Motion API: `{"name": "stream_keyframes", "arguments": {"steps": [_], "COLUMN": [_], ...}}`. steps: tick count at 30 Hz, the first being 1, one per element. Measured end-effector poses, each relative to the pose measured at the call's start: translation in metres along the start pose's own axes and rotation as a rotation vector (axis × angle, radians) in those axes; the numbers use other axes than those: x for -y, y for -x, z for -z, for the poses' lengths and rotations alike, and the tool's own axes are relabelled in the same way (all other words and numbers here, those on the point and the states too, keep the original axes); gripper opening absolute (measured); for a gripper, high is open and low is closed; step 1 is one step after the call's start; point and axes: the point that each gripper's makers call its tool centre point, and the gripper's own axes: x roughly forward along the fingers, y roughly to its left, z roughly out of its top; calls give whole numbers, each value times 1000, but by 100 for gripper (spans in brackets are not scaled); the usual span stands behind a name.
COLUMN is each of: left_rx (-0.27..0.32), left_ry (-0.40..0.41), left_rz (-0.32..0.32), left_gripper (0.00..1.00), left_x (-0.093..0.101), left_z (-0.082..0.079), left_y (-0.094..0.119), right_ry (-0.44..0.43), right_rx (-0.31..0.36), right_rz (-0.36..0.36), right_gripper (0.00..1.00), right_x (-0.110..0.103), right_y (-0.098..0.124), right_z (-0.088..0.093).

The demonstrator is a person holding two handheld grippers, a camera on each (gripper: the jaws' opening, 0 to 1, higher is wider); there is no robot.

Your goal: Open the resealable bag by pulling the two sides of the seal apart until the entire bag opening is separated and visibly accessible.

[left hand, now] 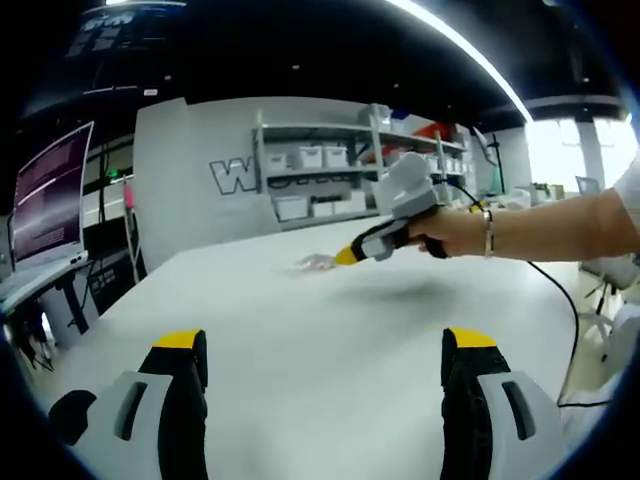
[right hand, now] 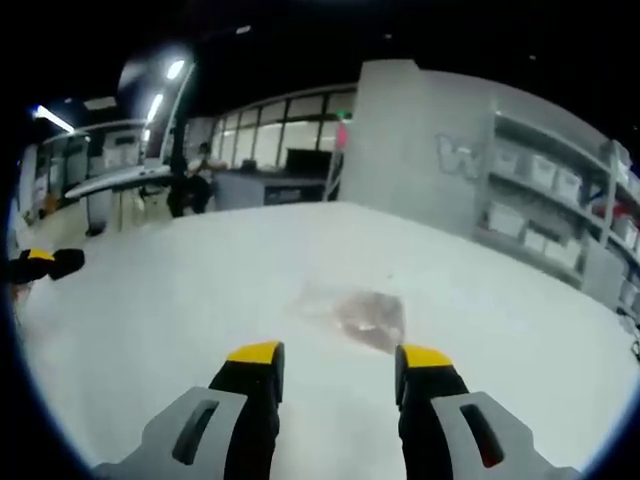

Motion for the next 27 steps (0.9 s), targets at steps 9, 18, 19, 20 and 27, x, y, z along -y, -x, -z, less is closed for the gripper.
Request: {"name": "stream_keyframes", "arguments": {"steps": [9, 18, 19, 20, 27], "left_rx": [2, 6, 5, 3, -4], "left_ry": [-4, -1, -1, -1, 5], "left_rz": [-1, -4, -5, -6, -12], "left_gripper": [95, 95, 95, 95, 95], "left_x": [-3, -4, -5, -5, -7], "left_z": [-2, -2, -2, -1, 2], "left_y": [-1, -3, -3, -3, -5], "right_ry": [6, 23, 24, 25, 37], "right_rx": [-9, -14, -12, -10, -8], "right_rz": [-3, -3, -2, 0, -10], "right_gripper": [43, 42, 42, 41, 41], "right_x": [-2, -1, 0, 1, 2], "right_y": [-4, -9, -10, -11, -17], "right_z": [5, 6, 6, 5, 3]}}
